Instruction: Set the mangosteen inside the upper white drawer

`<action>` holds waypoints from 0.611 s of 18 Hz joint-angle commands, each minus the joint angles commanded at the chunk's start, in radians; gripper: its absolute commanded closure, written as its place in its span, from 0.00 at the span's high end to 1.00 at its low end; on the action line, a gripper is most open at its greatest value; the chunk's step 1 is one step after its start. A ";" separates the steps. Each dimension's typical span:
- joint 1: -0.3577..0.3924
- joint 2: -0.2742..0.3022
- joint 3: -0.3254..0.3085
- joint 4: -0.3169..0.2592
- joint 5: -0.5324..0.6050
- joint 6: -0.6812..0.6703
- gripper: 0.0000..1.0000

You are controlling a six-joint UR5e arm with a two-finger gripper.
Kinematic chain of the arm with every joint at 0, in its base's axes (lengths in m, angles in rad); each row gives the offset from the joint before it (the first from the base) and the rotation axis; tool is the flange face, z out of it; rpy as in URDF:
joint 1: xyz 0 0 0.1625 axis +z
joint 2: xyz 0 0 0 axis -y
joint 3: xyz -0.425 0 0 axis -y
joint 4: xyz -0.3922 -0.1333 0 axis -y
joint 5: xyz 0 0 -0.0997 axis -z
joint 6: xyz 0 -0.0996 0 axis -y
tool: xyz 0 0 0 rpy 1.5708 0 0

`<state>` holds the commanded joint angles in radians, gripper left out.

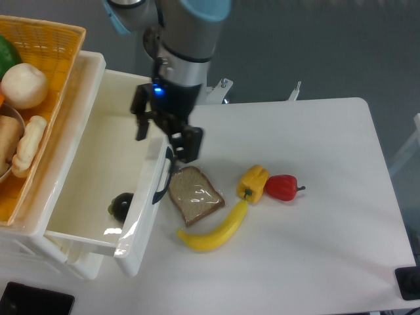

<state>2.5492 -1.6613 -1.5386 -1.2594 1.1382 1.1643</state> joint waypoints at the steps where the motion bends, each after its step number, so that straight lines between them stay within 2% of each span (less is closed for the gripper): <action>1: 0.017 0.000 -0.005 0.000 0.002 -0.002 1.00; 3: 0.068 -0.011 -0.011 0.000 0.002 0.003 1.00; 5: 0.092 -0.057 -0.011 0.008 0.011 0.023 1.00; 9: 0.121 -0.123 -0.012 0.014 0.129 0.067 1.00; 11: 0.121 -0.167 -0.012 0.052 0.190 0.089 1.00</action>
<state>2.6707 -1.8283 -1.5509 -1.2075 1.3281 1.2532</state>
